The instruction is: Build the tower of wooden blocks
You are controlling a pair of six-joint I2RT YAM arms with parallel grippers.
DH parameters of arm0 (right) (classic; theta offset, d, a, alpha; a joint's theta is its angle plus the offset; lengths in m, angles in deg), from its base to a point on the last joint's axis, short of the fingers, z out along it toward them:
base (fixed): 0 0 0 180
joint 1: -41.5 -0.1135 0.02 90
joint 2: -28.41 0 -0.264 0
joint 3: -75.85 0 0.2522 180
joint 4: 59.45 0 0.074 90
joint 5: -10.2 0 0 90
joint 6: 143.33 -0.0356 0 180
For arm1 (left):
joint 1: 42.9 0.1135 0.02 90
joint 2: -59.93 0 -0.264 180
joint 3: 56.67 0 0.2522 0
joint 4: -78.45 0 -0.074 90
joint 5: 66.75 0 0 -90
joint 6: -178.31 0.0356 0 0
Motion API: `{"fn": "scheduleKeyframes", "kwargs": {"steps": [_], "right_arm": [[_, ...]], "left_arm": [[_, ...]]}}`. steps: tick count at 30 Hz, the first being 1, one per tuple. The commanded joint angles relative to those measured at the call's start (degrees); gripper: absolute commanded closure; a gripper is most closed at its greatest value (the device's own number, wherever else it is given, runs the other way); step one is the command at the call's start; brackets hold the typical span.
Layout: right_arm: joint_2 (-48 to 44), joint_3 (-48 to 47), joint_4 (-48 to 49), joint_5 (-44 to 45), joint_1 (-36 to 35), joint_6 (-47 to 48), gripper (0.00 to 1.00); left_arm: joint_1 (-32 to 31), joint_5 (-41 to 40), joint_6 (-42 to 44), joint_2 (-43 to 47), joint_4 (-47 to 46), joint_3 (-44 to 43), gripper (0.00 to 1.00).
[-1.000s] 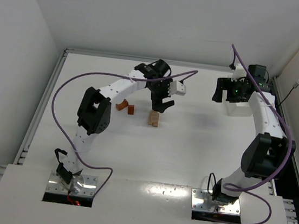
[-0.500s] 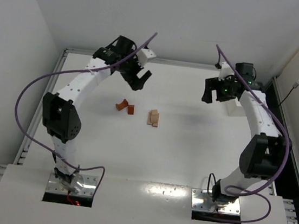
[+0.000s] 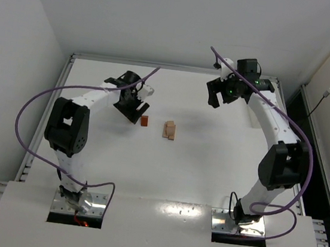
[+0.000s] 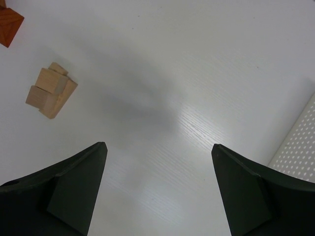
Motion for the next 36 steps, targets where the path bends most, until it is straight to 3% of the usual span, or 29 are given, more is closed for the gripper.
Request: {"fn": "scheduleKeyframes", "kwargs": {"steps": [1, 7, 16, 25, 28, 32, 36], "right_arm": [[-0.4, -1.8, 0.5, 1.3, -0.3, 1.0, 0.15], [-1.4, 0.0, 0.5, 1.8, -0.3, 1.0, 0.15], [-2.0, 0.5, 0.5, 2.9, -0.3, 1.0, 0.15], [-1.4, 0.5, 0.5, 2.9, -0.3, 1.0, 0.15], [-0.9, 0.0, 0.5, 2.9, -0.3, 1.0, 0.15], [-0.4, -1.1, 0.5, 2.9, -0.3, 1.0, 0.15], [0.1, -1.6, 0.5, 2.9, -0.3, 1.0, 0.15]], "left_arm": [[1.4, -2.6, -1.0, -1.4, -5.2, -0.1, 0.29], [1.9, -2.1, 0.4, -5.2, -7.0, -1.3, 0.31], [3.0, -1.4, 1.4, -10.1, -8.3, -3.6, 0.42], [3.5, 0.3, 1.4, -11.1, -8.3, -6.1, 0.45], [4.0, 1.0, 1.9, -11.6, -7.7, -6.6, 0.55], [4.5, 1.5, 2.5, -11.6, -7.2, -7.2, 0.78], [5.7, 3.3, 3.0, -11.6, -6.1, -8.3, 0.91]]}}
